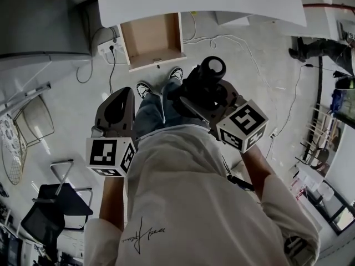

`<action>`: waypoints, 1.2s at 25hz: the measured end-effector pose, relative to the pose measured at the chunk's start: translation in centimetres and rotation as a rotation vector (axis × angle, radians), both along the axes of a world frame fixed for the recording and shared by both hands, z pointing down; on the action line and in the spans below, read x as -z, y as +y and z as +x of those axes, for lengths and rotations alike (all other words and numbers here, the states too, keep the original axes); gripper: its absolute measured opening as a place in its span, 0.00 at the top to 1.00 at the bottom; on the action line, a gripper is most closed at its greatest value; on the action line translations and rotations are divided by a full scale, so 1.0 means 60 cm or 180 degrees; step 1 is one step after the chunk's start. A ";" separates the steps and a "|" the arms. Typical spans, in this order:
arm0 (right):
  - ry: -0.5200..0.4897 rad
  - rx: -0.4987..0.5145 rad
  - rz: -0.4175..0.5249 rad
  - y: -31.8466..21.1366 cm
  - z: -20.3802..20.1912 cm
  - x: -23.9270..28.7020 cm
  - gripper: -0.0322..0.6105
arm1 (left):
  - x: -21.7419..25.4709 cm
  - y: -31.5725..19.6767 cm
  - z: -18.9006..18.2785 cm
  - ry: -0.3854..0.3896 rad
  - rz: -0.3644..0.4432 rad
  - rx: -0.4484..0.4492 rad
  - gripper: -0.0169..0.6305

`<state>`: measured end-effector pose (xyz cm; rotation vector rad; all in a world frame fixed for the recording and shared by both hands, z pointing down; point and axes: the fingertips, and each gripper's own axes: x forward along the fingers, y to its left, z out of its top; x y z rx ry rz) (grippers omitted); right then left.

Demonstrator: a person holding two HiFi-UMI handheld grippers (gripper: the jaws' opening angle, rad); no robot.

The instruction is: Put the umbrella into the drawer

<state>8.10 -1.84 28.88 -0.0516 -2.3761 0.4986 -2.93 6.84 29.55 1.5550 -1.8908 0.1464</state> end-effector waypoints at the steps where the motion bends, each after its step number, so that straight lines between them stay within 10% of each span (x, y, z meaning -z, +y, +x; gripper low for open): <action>1: 0.0015 0.0018 -0.0009 -0.001 0.000 -0.004 0.55 | -0.003 0.001 -0.001 -0.0004 -0.0023 0.0003 0.95; 30: 0.0277 0.0425 -0.0135 -0.048 -0.033 -0.141 0.55 | -0.109 -0.019 0.008 0.0302 -0.0568 0.0031 0.94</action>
